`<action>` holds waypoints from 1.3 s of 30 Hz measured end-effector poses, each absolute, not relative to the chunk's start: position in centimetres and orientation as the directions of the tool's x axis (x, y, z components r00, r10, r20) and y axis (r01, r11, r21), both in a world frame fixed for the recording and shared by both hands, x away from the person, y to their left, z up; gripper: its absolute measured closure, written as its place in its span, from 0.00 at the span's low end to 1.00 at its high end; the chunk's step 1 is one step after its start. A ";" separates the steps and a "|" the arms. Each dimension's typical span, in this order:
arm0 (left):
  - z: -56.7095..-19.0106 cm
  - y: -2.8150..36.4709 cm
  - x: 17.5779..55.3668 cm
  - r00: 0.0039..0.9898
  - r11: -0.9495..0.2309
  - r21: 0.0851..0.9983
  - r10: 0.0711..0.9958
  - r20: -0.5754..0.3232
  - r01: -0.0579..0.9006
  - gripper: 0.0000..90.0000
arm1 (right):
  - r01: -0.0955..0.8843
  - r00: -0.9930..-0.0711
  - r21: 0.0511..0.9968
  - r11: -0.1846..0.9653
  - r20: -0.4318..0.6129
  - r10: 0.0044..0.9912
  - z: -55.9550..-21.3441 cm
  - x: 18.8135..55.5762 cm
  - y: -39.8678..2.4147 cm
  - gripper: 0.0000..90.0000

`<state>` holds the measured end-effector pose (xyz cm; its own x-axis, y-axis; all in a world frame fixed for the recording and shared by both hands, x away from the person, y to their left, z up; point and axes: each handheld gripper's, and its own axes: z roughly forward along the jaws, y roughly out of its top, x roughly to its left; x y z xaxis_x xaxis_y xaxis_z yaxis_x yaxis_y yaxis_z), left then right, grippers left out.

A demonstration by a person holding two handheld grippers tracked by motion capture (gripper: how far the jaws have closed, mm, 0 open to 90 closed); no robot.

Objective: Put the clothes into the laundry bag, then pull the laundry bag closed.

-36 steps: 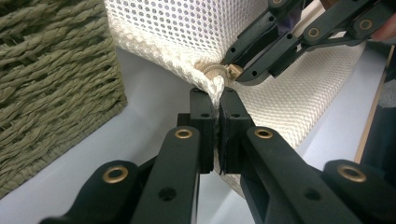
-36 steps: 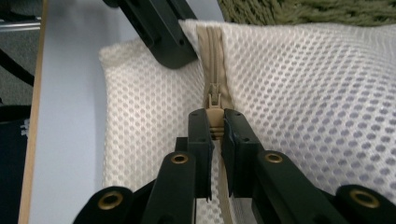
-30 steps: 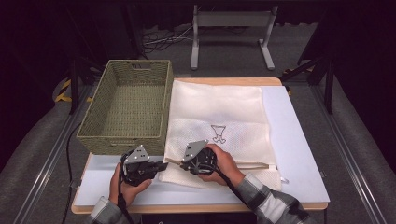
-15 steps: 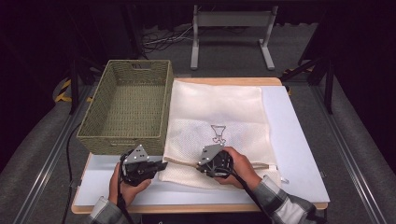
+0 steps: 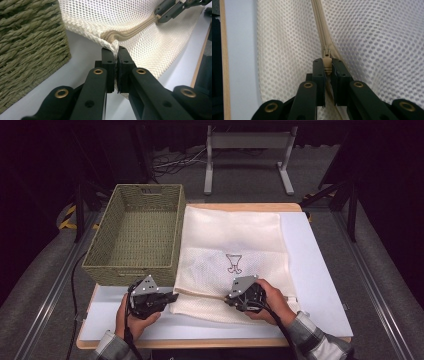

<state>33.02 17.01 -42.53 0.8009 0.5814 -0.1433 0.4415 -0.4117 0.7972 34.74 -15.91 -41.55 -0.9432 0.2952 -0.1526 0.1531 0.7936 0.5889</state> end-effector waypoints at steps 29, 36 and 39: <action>-42.7 17.1 33.3 0.813 -0.434 0.791 0.567 -0.131 0.430 0.96 | 0.174 -0.939 0.584 0.793 -0.145 0.312 -41.9 34.6 -17.2 0.91; -42.8 17.1 33.3 0.815 -0.437 0.790 0.565 -0.132 0.430 0.96 | 0.176 -0.939 0.584 0.793 -0.143 0.314 -41.8 34.7 -17.5 0.91; -42.7 17.1 33.3 0.814 -0.440 0.789 0.568 -0.124 0.428 0.96 | 0.173 -0.938 0.577 0.798 -0.149 0.312 -41.8 34.6 -17.5 0.91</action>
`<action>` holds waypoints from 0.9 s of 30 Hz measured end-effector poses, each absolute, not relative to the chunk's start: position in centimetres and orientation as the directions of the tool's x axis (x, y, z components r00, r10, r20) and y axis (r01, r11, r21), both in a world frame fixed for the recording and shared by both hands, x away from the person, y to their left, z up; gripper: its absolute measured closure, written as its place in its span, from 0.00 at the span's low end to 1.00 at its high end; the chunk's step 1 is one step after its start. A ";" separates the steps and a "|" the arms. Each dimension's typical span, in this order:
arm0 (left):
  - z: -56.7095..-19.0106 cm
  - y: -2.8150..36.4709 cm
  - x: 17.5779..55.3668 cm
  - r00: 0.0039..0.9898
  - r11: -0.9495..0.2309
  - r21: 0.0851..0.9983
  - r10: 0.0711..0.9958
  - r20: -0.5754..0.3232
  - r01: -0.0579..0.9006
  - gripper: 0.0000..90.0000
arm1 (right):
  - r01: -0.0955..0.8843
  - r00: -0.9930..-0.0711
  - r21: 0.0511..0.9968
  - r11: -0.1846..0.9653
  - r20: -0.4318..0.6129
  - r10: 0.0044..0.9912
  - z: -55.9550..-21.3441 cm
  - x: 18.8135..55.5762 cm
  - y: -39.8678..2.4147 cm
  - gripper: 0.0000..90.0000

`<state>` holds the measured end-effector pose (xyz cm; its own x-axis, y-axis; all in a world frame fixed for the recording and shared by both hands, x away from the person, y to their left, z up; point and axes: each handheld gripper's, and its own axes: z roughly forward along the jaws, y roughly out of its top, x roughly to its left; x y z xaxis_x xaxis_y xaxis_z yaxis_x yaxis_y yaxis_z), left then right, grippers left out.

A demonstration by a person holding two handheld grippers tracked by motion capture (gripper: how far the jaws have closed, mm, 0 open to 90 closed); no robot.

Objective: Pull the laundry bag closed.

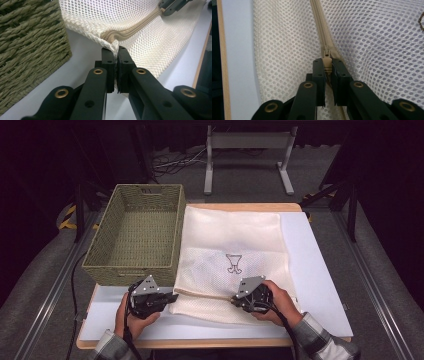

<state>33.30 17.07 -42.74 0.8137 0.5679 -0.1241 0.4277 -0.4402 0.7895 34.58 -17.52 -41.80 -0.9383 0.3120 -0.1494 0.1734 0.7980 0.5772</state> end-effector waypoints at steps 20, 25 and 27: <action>-42.8 17.1 33.3 0.814 -0.448 0.785 0.569 -0.119 0.428 0.96 | 0.211 -0.921 0.576 0.790 -0.152 0.358 -41.4 33.9 -21.0 0.91; -42.9 17.1 33.3 0.813 -0.454 0.780 0.570 -0.117 0.431 0.96 | 0.223 -0.917 0.577 0.786 -0.148 0.369 -41.4 33.8 -21.9 0.91; -42.9 17.1 33.4 0.814 -0.455 0.780 0.568 -0.118 0.430 0.96 | 0.228 -0.916 0.576 0.785 -0.147 0.374 -41.4 33.8 -22.3 0.91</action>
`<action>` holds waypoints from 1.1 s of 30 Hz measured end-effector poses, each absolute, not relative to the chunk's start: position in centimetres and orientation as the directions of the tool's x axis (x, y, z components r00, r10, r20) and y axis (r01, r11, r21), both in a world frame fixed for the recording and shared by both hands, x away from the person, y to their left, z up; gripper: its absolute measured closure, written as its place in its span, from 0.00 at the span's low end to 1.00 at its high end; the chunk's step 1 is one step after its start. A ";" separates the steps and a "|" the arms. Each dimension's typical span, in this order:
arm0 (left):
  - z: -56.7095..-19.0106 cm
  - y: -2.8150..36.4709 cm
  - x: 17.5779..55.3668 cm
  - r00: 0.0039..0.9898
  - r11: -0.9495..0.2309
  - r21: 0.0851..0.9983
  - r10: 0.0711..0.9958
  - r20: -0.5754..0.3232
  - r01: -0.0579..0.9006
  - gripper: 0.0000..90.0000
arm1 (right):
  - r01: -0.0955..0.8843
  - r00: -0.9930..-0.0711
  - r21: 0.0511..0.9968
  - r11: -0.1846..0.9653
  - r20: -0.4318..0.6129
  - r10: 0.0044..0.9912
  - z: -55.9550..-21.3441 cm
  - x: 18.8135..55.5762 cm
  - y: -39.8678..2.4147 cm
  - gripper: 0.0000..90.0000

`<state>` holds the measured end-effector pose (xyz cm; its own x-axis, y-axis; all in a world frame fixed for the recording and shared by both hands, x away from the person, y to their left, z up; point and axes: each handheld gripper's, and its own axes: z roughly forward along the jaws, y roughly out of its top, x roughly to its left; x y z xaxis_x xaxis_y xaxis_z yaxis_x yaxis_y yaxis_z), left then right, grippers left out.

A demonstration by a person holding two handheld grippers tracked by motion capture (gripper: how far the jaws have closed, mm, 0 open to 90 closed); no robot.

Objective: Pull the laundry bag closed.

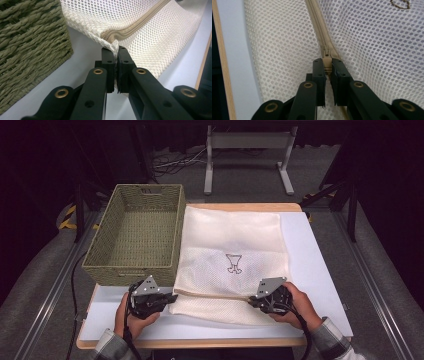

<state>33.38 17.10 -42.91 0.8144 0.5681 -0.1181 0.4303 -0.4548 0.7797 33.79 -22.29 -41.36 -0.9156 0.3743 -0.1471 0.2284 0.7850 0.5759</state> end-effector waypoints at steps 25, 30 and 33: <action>-43.2 17.0 33.3 0.815 -0.468 0.769 0.567 -0.117 0.436 0.97 | 0.265 -0.894 0.565 0.781 -0.160 0.419 -41.0 33.0 -25.7 0.91; -43.2 17.0 33.2 0.816 -0.477 0.767 0.570 -0.101 0.429 0.97 | 0.277 -0.886 0.564 0.778 -0.164 0.434 -40.9 32.9 -26.3 0.91; -43.3 17.0 33.3 0.813 -0.477 0.764 0.573 -0.106 0.436 0.97 | 0.286 -0.880 0.566 0.773 -0.165 0.446 -40.8 32.8 -26.7 0.91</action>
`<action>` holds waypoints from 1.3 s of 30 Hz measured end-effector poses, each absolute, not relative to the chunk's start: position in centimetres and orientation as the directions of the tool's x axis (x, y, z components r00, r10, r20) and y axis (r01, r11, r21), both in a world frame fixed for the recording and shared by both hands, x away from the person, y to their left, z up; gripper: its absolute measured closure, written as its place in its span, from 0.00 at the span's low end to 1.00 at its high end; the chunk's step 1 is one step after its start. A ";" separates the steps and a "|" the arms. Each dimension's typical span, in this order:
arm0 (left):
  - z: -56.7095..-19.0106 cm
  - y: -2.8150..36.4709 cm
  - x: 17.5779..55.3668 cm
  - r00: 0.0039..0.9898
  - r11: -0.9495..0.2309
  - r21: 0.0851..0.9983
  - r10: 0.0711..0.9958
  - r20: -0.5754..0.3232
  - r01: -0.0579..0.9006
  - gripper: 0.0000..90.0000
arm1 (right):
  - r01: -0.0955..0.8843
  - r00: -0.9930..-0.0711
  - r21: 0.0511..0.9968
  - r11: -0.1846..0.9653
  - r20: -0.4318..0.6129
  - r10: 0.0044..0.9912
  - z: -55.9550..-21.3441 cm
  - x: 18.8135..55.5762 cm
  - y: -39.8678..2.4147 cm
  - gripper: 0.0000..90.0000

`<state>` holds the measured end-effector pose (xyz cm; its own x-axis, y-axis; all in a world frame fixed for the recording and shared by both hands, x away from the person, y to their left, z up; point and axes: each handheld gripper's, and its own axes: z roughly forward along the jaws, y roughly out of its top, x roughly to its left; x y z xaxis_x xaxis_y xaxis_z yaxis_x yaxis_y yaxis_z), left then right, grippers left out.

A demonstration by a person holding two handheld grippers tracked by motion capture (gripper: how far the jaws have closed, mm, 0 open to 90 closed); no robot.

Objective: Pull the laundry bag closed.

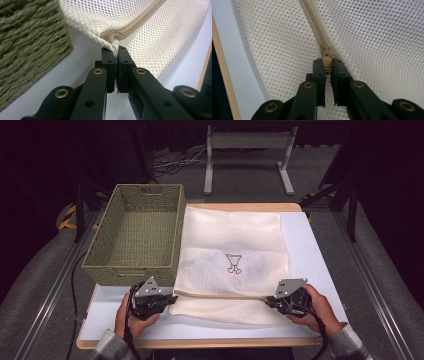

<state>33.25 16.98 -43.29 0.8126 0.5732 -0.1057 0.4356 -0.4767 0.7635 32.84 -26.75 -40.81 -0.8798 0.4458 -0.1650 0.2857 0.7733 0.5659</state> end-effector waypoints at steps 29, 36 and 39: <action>-43.7 17.0 33.4 0.820 -0.510 0.744 0.566 -0.088 0.432 0.97 | 0.376 -0.805 0.539 0.753 -0.212 0.554 -40.7 31.7 -31.9 0.91; -43.7 17.0 33.4 0.821 -0.513 0.743 0.565 -0.085 0.430 0.97 | 0.403 -0.789 0.558 0.725 -0.189 0.584 -41.0 31.6 -33.5 0.91; -43.8 17.0 33.3 0.822 -0.514 0.742 0.563 -0.087 0.430 0.97 | 0.406 -0.785 0.565 0.718 -0.186 0.590 -40.9 31.4 -33.6 0.91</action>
